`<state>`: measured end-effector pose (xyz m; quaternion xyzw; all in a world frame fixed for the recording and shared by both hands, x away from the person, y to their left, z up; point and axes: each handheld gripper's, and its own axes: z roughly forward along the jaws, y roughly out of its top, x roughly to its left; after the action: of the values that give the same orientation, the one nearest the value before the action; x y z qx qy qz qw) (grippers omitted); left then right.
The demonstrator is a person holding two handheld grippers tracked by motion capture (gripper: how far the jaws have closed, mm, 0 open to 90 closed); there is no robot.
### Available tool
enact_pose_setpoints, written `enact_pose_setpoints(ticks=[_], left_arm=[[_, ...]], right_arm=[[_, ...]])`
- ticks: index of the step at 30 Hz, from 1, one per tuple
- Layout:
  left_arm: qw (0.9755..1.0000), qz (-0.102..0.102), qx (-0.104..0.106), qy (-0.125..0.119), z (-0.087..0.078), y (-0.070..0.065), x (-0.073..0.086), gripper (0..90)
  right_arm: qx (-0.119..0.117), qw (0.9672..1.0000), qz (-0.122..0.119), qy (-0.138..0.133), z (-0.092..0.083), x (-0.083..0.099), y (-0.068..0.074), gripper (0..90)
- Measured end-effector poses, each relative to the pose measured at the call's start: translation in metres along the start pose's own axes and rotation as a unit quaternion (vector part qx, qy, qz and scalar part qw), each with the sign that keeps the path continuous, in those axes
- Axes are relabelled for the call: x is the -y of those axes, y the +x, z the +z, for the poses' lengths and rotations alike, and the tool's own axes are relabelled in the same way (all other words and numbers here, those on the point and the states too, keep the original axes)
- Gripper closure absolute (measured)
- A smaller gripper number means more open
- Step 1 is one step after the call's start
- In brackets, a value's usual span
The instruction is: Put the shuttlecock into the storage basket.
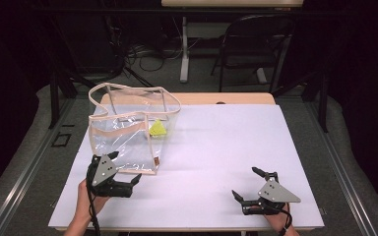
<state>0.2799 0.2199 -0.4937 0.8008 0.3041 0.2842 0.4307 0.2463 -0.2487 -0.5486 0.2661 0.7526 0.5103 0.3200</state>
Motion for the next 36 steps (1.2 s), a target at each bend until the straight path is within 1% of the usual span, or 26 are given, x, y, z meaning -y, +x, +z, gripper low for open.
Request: enact_pose_setpoints(ticks=[2, 4, 11, 12, 14, 19, 21, 24, 27, 30, 31, 32, 33, 36], left_arm=[[1.0, 0.0, -0.001, -0.001, -0.001, -0.002, 0.004, 0.0], [1.0, -0.005, 0.003, 0.002, 0.0, -0.003, 0.01, 0.0], [1.0, 0.0, 0.004, 0.004, 0.001, -0.008, 0.02, 0.0], [0.9999, -0.001, 0.008, 0.008, 0.002, -0.009, 0.024, 0.0], [0.9999, -0.001, 0.007, 0.009, 0.002, -0.009, 0.025, 0.0], [0.9998, -0.008, 0.01, 0.012, 0.004, -0.011, 0.036, 0.0], [0.9998, -0.007, 0.011, 0.014, 0.004, -0.012, 0.037, 0.0], [0.9998, -0.005, 0.013, 0.017, 0.006, -0.014, 0.044, 0.0], [0.9996, -0.012, 0.016, 0.018, 0.009, -0.015, 0.05, 0.0], [0.9996, -0.012, 0.017, 0.019, 0.01, -0.016, 0.054, 0.0], [0.9995, -0.017, 0.019, 0.02, 0.012, -0.016, 0.058, 0.0], [0.9995, -0.017, 0.019, 0.02, 0.012, -0.016, 0.058, 0.0], [0.9994, -0.022, 0.019, 0.018, 0.013, -0.016, 0.061, 0.0], [0.9993, -0.027, 0.022, 0.014, 0.014, -0.017, 0.066, 0.0]], right_arm=[[0.0, 1.0, 0.0, 0.001, 0.0, 0.0, 0.0, 2.6], [0.0, 1.0, 0.001, 0.002, 0.0, 0.0, 0.0, 2.6], [0.0, 1.0, 0.001, 0.002, 0.001, 0.0, 0.0, 2.6], [0.001, 1.0, 0.001, 0.002, 0.001, 0.0, 0.0, 2.6], [0.001, 1.0, 0.001, 0.002, 0.001, 0.0, 0.0, 2.6], [0.001, 1.0, 0.001, 0.002, 0.001, 0.0, 0.0, 2.6], [0.0, 1.0, 0.001, 0.003, 0.001, 0.0, 0.0, 2.6], [0.0, 1.0, 0.001, 0.003, 0.001, 0.0, 0.0, 2.6], [0.0, 1.0, 0.001, 0.003, 0.001, 0.0, 0.0, 2.6], [0.0, 1.0, 0.001, 0.003, 0.001, 0.001, 0.0, 2.6], [0.0, 1.0, 0.001, 0.003, 0.001, 0.001, 0.0, 2.6], [0.0, 1.0, 0.001, 0.003, 0.001, 0.001, 0.0, 2.6], [0.0, 1.0, 0.001, 0.003, 0.001, 0.001, 0.0, 2.6], [0.0, 1.0, 0.001, 0.004, 0.001, 0.001, 0.0, 2.6]])
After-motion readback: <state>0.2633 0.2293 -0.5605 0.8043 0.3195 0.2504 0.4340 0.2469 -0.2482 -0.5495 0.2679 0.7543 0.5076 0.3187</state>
